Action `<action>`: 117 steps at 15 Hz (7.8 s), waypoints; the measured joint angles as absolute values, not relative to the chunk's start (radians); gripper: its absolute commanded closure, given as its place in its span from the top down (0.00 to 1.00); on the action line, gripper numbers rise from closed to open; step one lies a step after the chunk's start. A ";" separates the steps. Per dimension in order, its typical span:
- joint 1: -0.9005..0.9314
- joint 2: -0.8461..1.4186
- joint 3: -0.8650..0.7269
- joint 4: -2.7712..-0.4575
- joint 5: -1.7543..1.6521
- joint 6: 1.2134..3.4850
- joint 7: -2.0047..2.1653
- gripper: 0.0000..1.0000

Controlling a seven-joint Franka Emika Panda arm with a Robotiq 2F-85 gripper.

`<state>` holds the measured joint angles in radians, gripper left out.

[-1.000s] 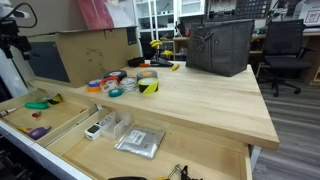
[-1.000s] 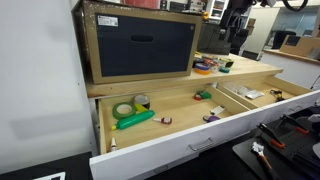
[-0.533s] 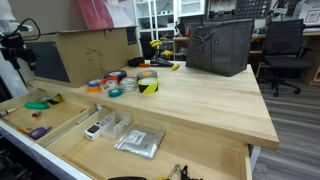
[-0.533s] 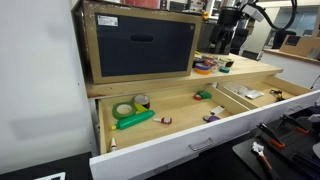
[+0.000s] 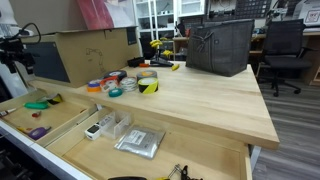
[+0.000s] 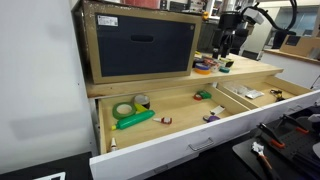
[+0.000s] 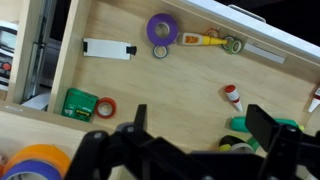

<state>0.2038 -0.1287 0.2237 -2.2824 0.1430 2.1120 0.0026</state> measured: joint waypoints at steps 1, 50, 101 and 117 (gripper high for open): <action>0.203 -0.132 0.220 -2.282 0.134 2.112 0.004 1.00; 0.602 0.935 0.220 -1.511 -0.265 2.141 0.064 0.07; 0.051 0.107 0.028 -2.255 -0.043 2.332 0.092 0.07; -0.037 0.330 -0.083 -1.805 -0.019 2.216 0.205 0.07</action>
